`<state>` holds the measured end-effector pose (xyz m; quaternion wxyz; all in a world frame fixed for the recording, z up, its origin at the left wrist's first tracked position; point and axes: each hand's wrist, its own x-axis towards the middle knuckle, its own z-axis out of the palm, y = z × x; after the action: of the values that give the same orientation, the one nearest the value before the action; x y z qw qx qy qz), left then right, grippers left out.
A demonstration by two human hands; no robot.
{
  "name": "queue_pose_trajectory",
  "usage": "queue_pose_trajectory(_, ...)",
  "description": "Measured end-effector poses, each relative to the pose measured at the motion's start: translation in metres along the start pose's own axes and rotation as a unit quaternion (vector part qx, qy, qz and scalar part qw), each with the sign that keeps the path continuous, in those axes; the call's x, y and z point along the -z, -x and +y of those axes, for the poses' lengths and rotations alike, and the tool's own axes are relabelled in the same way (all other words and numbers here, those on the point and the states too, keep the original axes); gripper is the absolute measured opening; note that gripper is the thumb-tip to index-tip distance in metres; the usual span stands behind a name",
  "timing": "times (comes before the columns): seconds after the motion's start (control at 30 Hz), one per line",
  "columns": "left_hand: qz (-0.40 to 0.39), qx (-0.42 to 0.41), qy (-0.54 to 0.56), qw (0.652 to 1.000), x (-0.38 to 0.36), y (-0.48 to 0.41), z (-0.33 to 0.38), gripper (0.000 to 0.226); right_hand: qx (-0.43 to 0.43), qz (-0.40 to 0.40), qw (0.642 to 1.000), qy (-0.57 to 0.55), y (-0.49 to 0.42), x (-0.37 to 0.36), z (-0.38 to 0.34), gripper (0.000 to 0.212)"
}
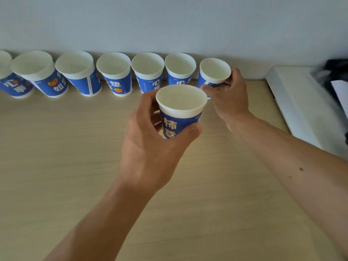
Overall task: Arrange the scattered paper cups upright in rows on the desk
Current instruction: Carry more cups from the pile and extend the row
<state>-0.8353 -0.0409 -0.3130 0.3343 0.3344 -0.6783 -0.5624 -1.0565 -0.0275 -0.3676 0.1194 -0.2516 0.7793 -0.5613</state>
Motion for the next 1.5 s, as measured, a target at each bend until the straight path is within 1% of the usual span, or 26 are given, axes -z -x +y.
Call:
queue_pose_trajectory(0.3, -0.008, 0.009, 0.005, 1.0, -0.003, -0.004, -0.003, 0.058, 0.027, -0.042, 0.999, 0.01, -0.017, -0.002, 0.005, 0.054)
queue_pose_trajectory(0.37, -0.009, 0.012, 0.004, 1.0, -0.003, -0.004, -0.002, 0.058, 0.023, -0.054, 0.998, 0.016, -0.019, -0.002, 0.007, 0.057)
queue_pose_trajectory(0.43, -0.012, 0.014, 0.001, 1.0, -0.004, -0.005, -0.002, 0.058, 0.016, -0.061, 0.998, 0.02, -0.019, 0.001, 0.008, 0.066)
queue_pose_trajectory(0.5, -0.009, 0.018, -0.004, 1.0, -0.004, -0.007, -0.002, 0.059, 0.008, -0.036, 0.999, 0.038, -0.012, 0.01, 0.006, 0.078)
queue_pose_trajectory(0.53, -0.004, 0.021, -0.006, 1.0, -0.003, -0.008, -0.002, 0.06, 0.007, -0.013, 0.999, 0.051, -0.004, 0.016, 0.004, 0.079)
queue_pose_trajectory(0.6, 0.004, 0.025, -0.013, 1.0, -0.004, -0.012, -0.003, 0.062, 0.025, 0.006, 0.999, 0.042, 0.019, 0.03, -0.003, 0.069)
queue_pose_trajectory(0.63, 0.006, 0.026, -0.017, 1.0, -0.005, -0.014, -0.003, 0.062, 0.04, -0.015, 0.999, 0.021, 0.031, 0.037, -0.007, 0.062)
queue_pose_trajectory(0.7, 0.005, 0.027, -0.029, 0.999, -0.008, -0.018, -0.002, 0.062, 0.065, -0.11, 0.992, -0.011, 0.053, 0.051, -0.015, 0.054)
queue_pose_trajectory(0.77, -0.001, 0.026, -0.047, 0.999, -0.012, -0.021, 0.0, 0.061, 0.077, -0.233, 0.969, -0.011, 0.068, 0.061, -0.023, 0.06)
queue_pose_trajectory(0.8, -0.007, 0.025, -0.057, 0.998, -0.014, -0.022, 0.001, 0.061, 0.08, -0.278, 0.957, 0.0, 0.072, 0.064, -0.025, 0.065)
queue_pose_trajectory(0.83, -0.014, 0.026, -0.063, 0.998, -0.018, -0.023, 0.002, 0.061, 0.084, -0.303, 0.949, 0.013, 0.075, 0.065, -0.026, 0.069)
queue_pose_trajectory(0.87, -0.022, 0.03, -0.065, 0.997, -0.021, -0.023, 0.002, 0.061, 0.088, -0.31, 0.947, 0.019, 0.077, 0.066, -0.026, 0.072)
queue_pose_trajectory(1.03, -0.089, 0.038, -0.061, 0.993, -0.04, -0.025, 0.006, 0.056, 0.072, -0.26, 0.962, -0.037, 0.076, 0.068, -0.02, 0.07)
queue_pose_trajectory(1.13, -0.113, 0.044, -0.078, 0.99, -0.046, -0.027, 0.005, 0.071, 0.061, -0.215, 0.973, -0.06, 0.072, 0.07, -0.012, 0.068)
queue_pose_trajectory(1.2, -0.098, 0.056, -0.082, 0.99, -0.047, -0.025, 0.005, 0.08, 0.051, -0.162, 0.983, -0.067, 0.065, 0.071, -0.008, 0.066)
queue_pose_trajectory(1.33, -0.079, 0.089, -0.062, 0.991, -0.045, -0.016, 0.005, 0.068, -0.003, -0.052, 0.995, -0.085, 0.032, 0.073, 0.007, 0.065)
queue_pose_trajectory(1.47, -0.078, 0.106, -0.043, 0.99, -0.044, -0.009, 0.005, 0.047, -0.024, -0.019, 0.999, -0.034, -0.003, 0.07, 0.021, 0.07)
queue_pose_trajectory(1.5, -0.075, 0.109, -0.039, 0.99, -0.044, -0.008, 0.005, 0.045, -0.025, -0.017, 0.999, -0.024, -0.008, 0.068, 0.023, 0.069)
